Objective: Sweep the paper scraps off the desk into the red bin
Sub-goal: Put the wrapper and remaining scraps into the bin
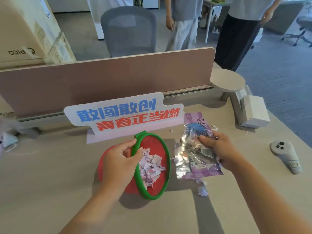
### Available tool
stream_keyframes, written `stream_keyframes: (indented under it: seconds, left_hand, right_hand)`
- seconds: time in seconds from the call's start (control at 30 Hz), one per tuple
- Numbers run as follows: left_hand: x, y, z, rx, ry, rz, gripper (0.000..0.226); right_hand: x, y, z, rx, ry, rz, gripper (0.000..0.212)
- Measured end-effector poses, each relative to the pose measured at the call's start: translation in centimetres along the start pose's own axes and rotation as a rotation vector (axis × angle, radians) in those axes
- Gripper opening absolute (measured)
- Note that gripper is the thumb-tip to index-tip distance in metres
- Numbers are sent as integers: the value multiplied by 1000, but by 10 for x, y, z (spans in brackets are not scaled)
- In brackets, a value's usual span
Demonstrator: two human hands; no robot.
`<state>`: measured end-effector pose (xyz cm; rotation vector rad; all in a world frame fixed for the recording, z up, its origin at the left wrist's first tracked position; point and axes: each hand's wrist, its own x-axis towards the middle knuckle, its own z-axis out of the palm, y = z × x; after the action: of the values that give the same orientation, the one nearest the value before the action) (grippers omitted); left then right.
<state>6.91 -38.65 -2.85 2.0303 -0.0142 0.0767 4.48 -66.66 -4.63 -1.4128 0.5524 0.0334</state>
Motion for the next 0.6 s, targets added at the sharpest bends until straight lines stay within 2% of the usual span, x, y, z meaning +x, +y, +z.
stream_keyframes:
  seconds: [0.07,0.13,0.2,0.33,0.4,0.47,0.53,0.6]
  left_hand:
    - [-3,-2,-3,-19,20,-15,30]
    - [-6,-5,-7,-78,52,-62,30]
    - [-7,-11,-13,-165,87,-113,29]
    - [-7,-19,-28,-276,123,-186,27]
    - [-9,-20,-31,-341,124,-207,28]
    - [-10,-22,-37,-373,127,-212,28]
    - [-11,-27,-43,-381,139,-221,28]
    - [-12,-30,-48,-393,156,-233,27]
  right_hand:
    - [-15,-4,33,89,-35,-2,10]
    - [-28,10,72,45,-75,-4,7]
    - [-36,33,111,-109,-78,-54,3]
    - [-27,64,174,-497,-107,-228,14]
    - [-18,72,198,-779,-200,-286,12]
    - [-15,79,221,-995,-319,-324,20]
    - [-14,83,232,-1045,-374,-321,30]
    - [-12,80,239,-1122,-362,-331,30]
